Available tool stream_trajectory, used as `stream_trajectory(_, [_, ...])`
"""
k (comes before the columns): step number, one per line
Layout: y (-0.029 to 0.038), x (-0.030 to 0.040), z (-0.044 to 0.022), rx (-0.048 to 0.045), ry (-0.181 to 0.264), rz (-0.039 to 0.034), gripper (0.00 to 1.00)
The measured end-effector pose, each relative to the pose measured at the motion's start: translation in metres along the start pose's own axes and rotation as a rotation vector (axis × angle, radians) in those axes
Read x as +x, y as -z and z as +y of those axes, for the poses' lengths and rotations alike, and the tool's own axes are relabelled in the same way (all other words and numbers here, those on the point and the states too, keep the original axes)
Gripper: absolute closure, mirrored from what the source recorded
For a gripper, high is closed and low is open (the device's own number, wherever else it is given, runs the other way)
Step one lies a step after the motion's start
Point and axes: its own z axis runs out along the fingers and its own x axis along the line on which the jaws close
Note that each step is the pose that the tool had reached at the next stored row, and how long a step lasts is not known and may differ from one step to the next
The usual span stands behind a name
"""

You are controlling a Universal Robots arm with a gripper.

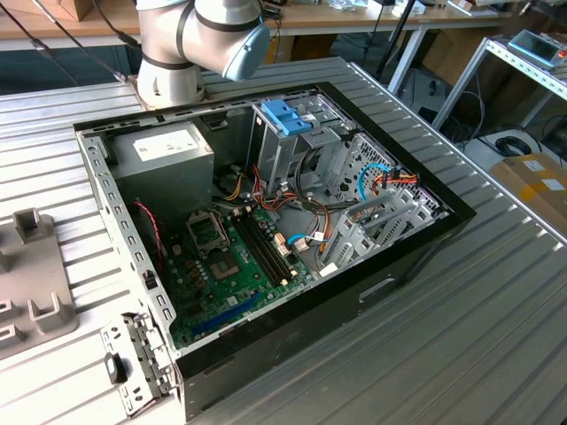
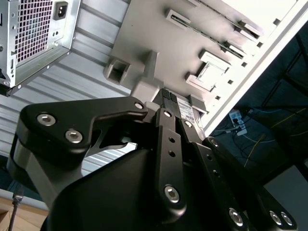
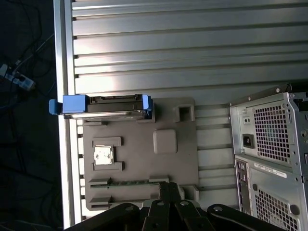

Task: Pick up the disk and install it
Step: 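Reach for the disk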

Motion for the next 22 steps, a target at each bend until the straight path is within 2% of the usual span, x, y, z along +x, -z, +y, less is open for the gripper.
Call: stream_trajectory(22, [0.0001, 0.0103, -0.0008, 0.0, 0.0, 0.0, 0.9])
